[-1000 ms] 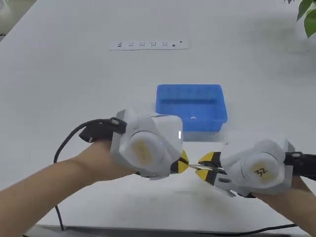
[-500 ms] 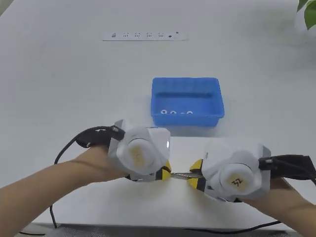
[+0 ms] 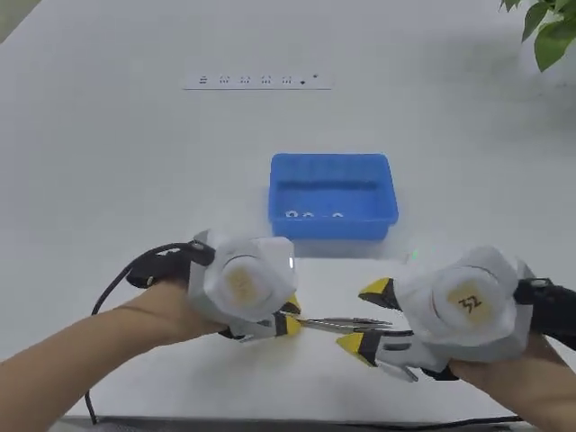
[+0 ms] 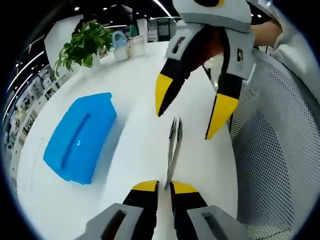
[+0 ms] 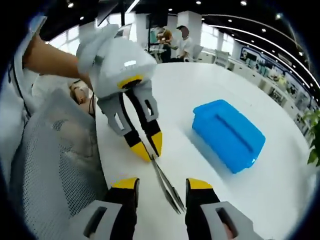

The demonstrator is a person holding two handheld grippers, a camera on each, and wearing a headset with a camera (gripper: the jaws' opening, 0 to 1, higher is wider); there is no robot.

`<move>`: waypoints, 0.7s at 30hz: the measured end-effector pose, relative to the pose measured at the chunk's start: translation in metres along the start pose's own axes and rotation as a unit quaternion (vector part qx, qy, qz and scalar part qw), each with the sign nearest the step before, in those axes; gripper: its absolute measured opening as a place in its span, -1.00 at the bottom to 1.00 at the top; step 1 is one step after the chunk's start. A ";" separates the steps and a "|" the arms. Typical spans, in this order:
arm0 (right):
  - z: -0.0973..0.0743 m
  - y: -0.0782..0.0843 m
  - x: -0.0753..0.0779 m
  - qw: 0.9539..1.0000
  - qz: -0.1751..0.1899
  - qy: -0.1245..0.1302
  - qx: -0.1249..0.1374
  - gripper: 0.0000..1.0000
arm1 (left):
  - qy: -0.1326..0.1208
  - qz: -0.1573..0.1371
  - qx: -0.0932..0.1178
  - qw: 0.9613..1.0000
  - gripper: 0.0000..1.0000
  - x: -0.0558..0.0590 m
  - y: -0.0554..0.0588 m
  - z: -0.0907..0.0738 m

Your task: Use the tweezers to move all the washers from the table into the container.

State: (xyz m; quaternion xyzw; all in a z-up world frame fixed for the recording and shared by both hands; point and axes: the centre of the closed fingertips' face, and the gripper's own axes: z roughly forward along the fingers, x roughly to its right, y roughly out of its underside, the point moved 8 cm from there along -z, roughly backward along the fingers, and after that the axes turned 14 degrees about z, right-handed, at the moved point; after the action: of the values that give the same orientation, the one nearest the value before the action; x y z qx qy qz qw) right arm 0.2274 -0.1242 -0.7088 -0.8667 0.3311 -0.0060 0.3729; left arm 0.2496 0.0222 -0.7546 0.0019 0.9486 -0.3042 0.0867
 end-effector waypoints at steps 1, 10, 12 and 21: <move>-0.007 -0.002 -0.001 1.000 0.015 0.006 0.012 -0.18 | -0.003 -0.036 -0.004 0.999 -0.73 0.002 0.001 -0.006; -0.036 -0.010 0.008 0.990 0.097 0.053 0.089 0.25 | -0.129 -0.263 0.128 0.947 0.01 0.000 -0.016 -0.065; -0.040 -0.012 0.014 0.987 0.109 0.064 0.102 0.27 | -0.185 -0.279 0.152 0.930 0.11 -0.004 -0.019 -0.082; -0.053 -0.014 0.025 0.972 0.151 0.096 0.154 0.60 | -0.323 -0.329 0.123 0.878 0.98 -0.004 -0.009 -0.127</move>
State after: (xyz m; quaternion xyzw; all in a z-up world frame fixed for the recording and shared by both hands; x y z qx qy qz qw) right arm 0.2407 -0.1657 -0.6673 -0.7343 0.4877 -0.0838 0.4648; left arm 0.2319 0.0882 -0.6470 -0.3985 0.7685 -0.4132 0.2825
